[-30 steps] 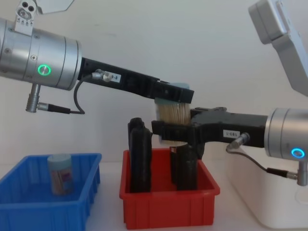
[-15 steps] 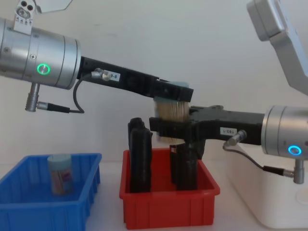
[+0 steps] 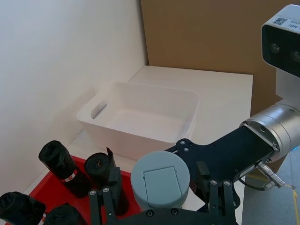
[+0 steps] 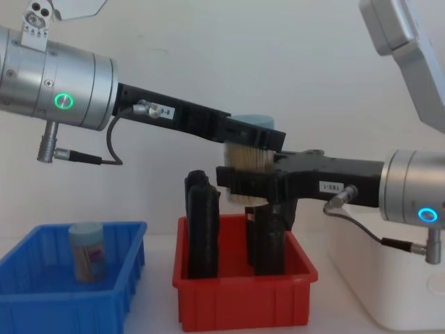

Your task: Pick the cotton swabs from the blue box and place them into the white box.

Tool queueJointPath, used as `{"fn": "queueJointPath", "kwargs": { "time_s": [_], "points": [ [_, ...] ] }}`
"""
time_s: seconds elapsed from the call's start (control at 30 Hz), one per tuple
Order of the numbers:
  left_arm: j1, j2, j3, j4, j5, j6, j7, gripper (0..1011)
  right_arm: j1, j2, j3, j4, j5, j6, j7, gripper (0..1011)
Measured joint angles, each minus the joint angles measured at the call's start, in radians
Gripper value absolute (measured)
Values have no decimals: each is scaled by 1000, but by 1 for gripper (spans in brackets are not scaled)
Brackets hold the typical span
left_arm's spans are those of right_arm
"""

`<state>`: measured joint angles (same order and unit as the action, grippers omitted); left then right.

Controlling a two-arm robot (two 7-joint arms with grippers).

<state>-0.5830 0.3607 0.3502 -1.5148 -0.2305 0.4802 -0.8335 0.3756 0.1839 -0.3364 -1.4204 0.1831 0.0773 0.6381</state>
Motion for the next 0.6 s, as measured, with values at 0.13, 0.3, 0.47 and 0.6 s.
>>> {"fn": "queueJointPath", "kwargs": {
  "time_s": [0.13, 0.3, 0.47, 0.6],
  "points": [
    [0, 0, 0, 0, 0, 0, 0, 1003, -3, 4, 1, -3, 3, 3, -6, 641],
    [0, 0, 0, 0, 0, 0, 0, 1003, -7, 10, 3, -5, 9, 6, -21, 641],
    [0, 0, 0, 0, 0, 0, 0, 1003, -13, 18, 8, -6, 16, 9, -44, 641],
    [0, 0, 0, 0, 0, 0, 0, 1003, -20, 26, 15, -5, 25, 12, -73, 641]
  ]
}}
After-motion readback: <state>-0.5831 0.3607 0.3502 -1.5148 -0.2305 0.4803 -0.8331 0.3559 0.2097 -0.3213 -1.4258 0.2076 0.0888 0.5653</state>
